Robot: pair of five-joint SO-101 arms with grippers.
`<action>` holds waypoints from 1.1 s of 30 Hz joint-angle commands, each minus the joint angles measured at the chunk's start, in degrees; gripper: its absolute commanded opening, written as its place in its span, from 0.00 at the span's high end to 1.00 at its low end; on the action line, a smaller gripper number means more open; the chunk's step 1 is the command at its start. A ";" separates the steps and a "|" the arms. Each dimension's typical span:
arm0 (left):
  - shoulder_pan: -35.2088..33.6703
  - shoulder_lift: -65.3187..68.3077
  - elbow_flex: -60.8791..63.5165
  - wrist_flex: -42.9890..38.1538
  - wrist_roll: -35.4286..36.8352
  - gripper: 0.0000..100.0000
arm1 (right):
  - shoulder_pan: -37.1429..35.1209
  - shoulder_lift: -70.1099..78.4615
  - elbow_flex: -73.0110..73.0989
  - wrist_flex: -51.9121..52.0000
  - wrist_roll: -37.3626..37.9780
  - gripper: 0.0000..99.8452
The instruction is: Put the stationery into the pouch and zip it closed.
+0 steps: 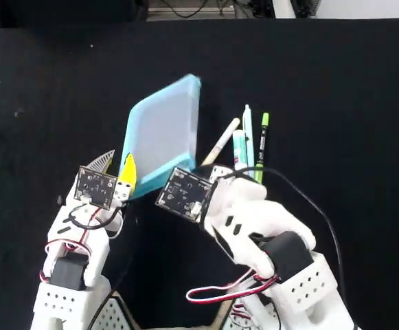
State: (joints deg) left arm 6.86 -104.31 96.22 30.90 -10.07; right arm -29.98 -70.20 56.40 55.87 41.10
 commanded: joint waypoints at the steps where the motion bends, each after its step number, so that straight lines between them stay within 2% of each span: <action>1: 1.63 0.44 1.10 0.26 -0.44 0.87 | -0.53 -1.19 -3.12 -7.47 -4.66 0.99; 6: 4.09 0.44 1.10 0.35 -0.35 0.87 | -1.41 -0.66 -1.54 -16.09 -12.40 0.99; 11: 6.37 0.44 1.10 0.35 -0.26 0.87 | -7.12 -0.66 6.46 -25.05 -11.78 0.99; 15: 6.37 0.35 1.10 0.00 3.96 0.87 | -8.88 -1.10 11.21 -30.07 -11.43 0.99; 28: -1.54 0.00 0.75 0.53 4.31 0.87 | -8.62 -0.75 14.90 -30.68 -11.43 0.99; 33: -2.15 0.00 -6.81 11.16 -1.41 0.87 | -8.97 -0.75 14.99 -30.68 -11.78 0.99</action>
State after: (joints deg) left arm 5.10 -104.31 96.22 34.77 -7.52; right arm -38.33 -70.20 71.78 26.86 29.58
